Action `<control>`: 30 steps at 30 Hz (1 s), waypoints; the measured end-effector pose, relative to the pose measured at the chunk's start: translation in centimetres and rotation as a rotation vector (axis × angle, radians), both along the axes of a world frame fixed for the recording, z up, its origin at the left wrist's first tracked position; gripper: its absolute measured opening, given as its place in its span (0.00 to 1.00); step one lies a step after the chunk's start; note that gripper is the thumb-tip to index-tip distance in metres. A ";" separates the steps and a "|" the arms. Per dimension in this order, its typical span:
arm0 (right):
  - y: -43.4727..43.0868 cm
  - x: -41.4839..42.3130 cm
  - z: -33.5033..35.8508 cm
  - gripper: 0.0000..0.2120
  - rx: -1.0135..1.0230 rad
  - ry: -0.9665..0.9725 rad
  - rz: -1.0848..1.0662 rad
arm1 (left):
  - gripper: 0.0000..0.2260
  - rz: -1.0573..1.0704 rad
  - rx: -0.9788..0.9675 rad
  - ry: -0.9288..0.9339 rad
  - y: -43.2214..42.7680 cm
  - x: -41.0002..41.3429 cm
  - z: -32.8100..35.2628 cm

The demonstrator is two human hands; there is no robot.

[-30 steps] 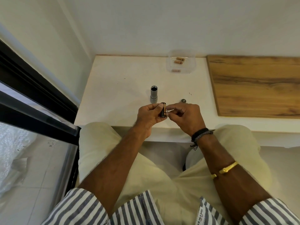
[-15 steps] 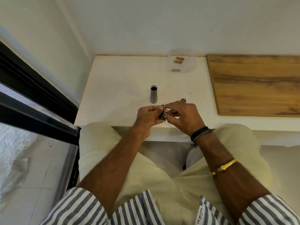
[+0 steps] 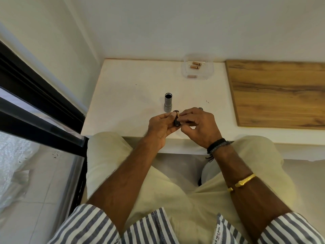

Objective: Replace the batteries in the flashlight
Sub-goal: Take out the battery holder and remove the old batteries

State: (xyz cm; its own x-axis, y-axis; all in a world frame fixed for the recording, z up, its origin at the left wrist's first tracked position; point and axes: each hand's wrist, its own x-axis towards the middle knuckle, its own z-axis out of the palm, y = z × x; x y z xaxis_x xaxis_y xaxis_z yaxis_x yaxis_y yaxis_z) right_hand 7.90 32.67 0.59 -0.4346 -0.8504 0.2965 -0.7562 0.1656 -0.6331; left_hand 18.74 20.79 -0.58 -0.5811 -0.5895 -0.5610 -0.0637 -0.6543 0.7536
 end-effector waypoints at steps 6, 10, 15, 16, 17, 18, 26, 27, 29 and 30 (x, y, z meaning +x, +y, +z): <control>0.1 -0.3 -0.2 0.04 -0.042 -0.226 -0.221 | 0.12 0.018 0.096 0.062 -0.1 -0.3 -0.2; 0.3 -2.0 -0.2 0.05 -0.133 -0.427 -0.474 | 0.12 0.057 0.218 0.075 0.0 -0.7 -0.8; 0.3 -5.5 -1.3 0.04 -0.087 -0.417 -0.734 | 0.10 -0.003 0.224 0.110 -0.1 -0.9 -1.1; 0.2 -5.9 -1.7 0.03 -0.063 -0.398 -0.753 | 0.10 -0.014 0.220 0.121 -0.1 -1.0 -1.1; -0.1 -6.3 -2.1 0.03 -0.034 -0.382 -0.758 | 0.10 -0.016 0.222 0.133 -0.1 -1.0 -1.1; -0.3 -6.5 -2.6 0.04 0.002 -0.362 -0.756 | 0.11 -0.012 0.226 0.145 -0.1 -1.0 -1.2; -0.7 -7.4 -4.9 0.07 0.179 -0.262 -0.781 | 0.14 0.001 0.262 0.195 -0.2 -1.2 -1.3; -0.7 -7.5 -5.0 0.08 0.184 -0.254 -0.780 | 0.15 -0.004 0.266 0.193 -0.2 -1.2 -1.3; -0.6 -7.5 -5.0 0.08 0.192 -0.239 -0.772 | 0.15 -0.004 0.285 0.195 -0.1 -1.3 -1.3; -0.6 -7.5 -5.1 0.08 0.193 -0.237 -0.769 | 0.15 0.000 0.297 0.200 -0.1 -1.2 -1.3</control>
State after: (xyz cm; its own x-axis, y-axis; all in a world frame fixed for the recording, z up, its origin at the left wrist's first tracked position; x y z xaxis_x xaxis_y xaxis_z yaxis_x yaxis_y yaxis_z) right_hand 0.44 32.08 -4.48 -0.9484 -0.3171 0.0033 -0.2377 0.7041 -0.6691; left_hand 17.51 20.72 -1.87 -0.6967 -0.4175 -0.5833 0.0658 -0.8469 0.5276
